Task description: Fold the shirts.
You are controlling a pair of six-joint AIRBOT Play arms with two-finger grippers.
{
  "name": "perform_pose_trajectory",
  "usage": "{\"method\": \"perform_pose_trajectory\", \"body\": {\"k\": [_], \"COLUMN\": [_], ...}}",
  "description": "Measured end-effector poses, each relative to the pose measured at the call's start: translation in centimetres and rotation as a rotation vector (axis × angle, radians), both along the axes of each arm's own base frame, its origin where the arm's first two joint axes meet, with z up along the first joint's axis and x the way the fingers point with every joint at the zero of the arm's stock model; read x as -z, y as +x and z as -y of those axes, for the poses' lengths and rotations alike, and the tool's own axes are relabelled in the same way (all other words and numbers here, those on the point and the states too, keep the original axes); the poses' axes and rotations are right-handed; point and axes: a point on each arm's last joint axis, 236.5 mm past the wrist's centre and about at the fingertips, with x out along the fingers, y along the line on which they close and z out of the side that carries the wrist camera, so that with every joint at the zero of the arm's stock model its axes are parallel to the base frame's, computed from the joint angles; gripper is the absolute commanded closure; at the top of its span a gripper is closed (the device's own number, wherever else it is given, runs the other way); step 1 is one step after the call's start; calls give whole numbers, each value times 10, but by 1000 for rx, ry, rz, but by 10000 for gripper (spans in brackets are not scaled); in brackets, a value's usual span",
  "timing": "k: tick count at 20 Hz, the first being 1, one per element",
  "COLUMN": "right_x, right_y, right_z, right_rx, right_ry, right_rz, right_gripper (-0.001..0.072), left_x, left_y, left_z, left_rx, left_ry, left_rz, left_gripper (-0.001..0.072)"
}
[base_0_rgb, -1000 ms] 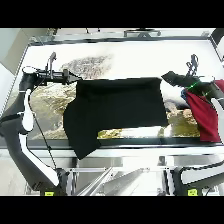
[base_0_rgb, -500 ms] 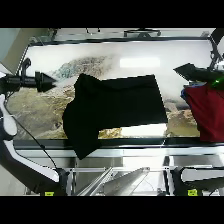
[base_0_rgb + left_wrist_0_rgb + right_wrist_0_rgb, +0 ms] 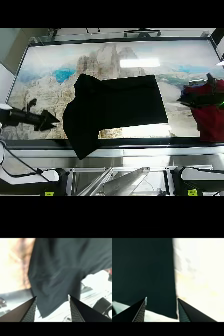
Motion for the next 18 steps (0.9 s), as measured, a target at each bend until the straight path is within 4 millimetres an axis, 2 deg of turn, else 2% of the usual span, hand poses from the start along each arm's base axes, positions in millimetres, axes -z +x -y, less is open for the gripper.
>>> {"method": "perform_pose_trajectory", "body": {"k": [4,8,12,18], "right_x": [39,65,75,82], "right_y": [-16,-24,-27,-29], "right_z": [-10,-37,-61,-76], "right_rx": [-39,-110,-159,-200], "right_ry": [3,23,50,36], "right_rz": [-109,-186,-226,-239], "right_gripper": [259,259,259,259], "left_x": [18,25,29,34], "left_y": [-25,-31,-25,-15], "left_z": [5,7,5,-3], "left_rx": [-39,-60,-86,-120], "left_ry": [46,71,90,130], "left_rz": [-18,-9,14,51], "left_gripper": [276,278,277,277]}}
